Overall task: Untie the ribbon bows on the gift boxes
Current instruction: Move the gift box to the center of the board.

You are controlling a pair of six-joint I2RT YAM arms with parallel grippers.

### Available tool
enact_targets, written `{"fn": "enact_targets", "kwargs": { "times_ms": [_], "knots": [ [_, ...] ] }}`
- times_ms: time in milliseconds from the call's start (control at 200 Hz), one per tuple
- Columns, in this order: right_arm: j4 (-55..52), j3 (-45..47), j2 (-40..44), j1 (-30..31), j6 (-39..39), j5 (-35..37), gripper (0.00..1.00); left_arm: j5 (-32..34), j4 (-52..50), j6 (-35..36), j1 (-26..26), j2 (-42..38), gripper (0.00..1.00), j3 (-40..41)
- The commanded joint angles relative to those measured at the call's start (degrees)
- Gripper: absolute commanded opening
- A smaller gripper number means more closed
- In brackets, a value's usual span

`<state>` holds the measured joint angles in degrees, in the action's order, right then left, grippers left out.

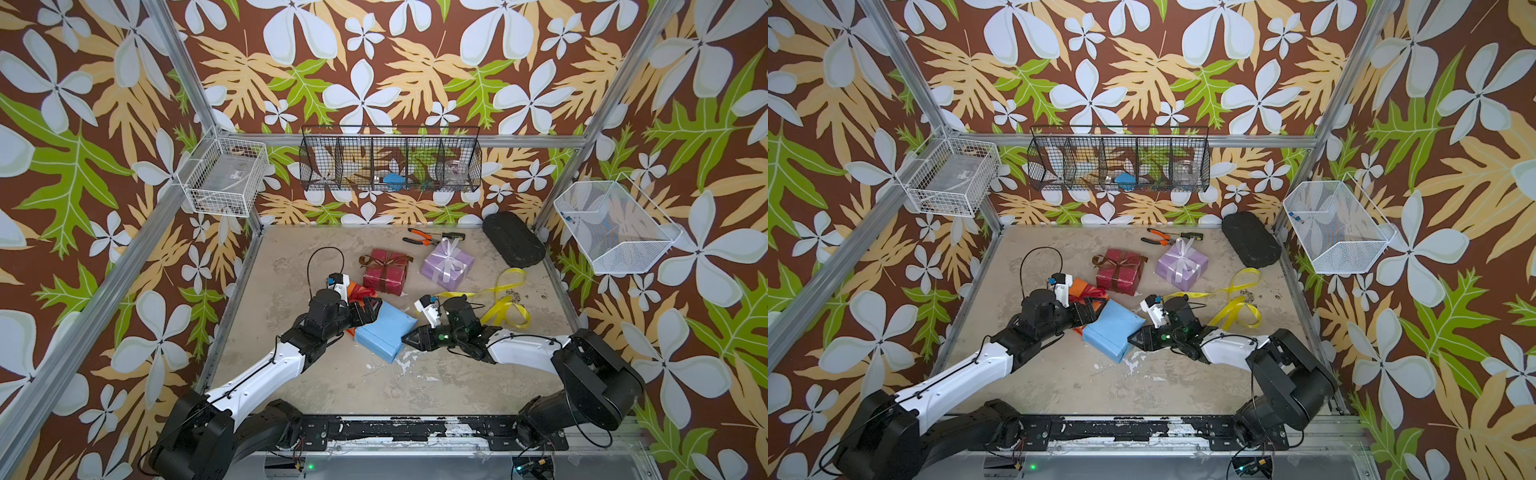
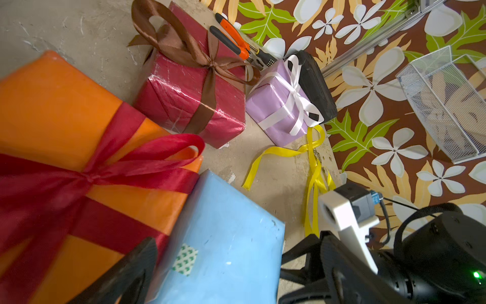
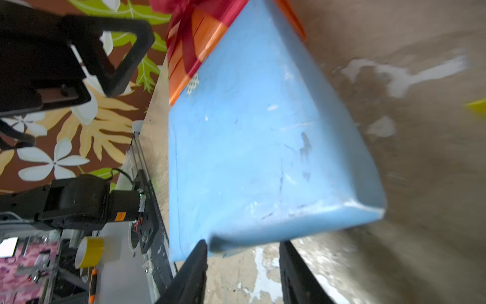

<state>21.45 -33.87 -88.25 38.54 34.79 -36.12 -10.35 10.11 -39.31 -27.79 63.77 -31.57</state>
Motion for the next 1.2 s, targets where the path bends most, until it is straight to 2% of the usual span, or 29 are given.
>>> {"fn": "enact_targets", "kwargs": {
  "times_ms": [0,175,225,320,365,445,561,656,766,856,1016,1196],
  "knots": [
    [4.76,-2.13,-3.00,3.50,2.74,-0.76,0.45,0.07,-0.88,0.81,0.28,0.28,1.00,-0.68],
    [5.90,-5.63,-6.12,6.12,3.22,-2.62,0.46,-0.19,-0.55,0.68,0.28,1.39,1.00,-0.94],
    [3.64,-6.39,-5.08,6.16,1.72,-2.24,0.49,-0.40,-0.80,0.70,0.28,1.61,1.00,-1.03],
    [-5.31,-8.00,-0.48,6.02,-3.33,1.97,0.59,-0.55,-1.51,1.14,0.28,1.54,1.00,-1.19],
    [-9.18,-8.45,1.82,5.80,-5.61,6.46,0.62,-0.18,-2.28,1.59,0.28,1.34,1.00,-1.30],
    [-13.53,-9.01,4.45,4.90,-8.68,11.67,0.68,2.90,-4.40,2.10,0.28,0.77,1.00,-1.78],
    [-15.56,-11.20,2.75,4.07,-12.33,15.57,0.74,7.84,-4.83,1.77,0.48,-0.03,1.00,-1.30],
    [-14.66,-13.22,-0.64,4.07,-14.43,17.65,0.78,8.30,-4.88,-0.30,2.73,-0.46,1.00,-1.13],
    [-11.72,-14.56,-4.47,4.17,-15.50,14.04,0.77,6.69,-4.39,-1.74,6.99,-1.42,1.00,-0.68],
    [-8.16,-14.63,-6.56,5.11,-14.37,10.25,0.73,4.19,-5.46,-1.41,11.40,-1.91,1.00,-1.26],
    [-3.05,-16.06,-11.33,8.16,-10.37,7.57,0.66,-0.67,-6.85,-0.86,19.26,-2.54,1.00,-2.24],
    [0.03,-22.56,-18.47,12.85,-6.97,5.77,0.60,-1.08,-7.55,0.55,22.25,-2.38,1.00,-3.99]
  ]
}}
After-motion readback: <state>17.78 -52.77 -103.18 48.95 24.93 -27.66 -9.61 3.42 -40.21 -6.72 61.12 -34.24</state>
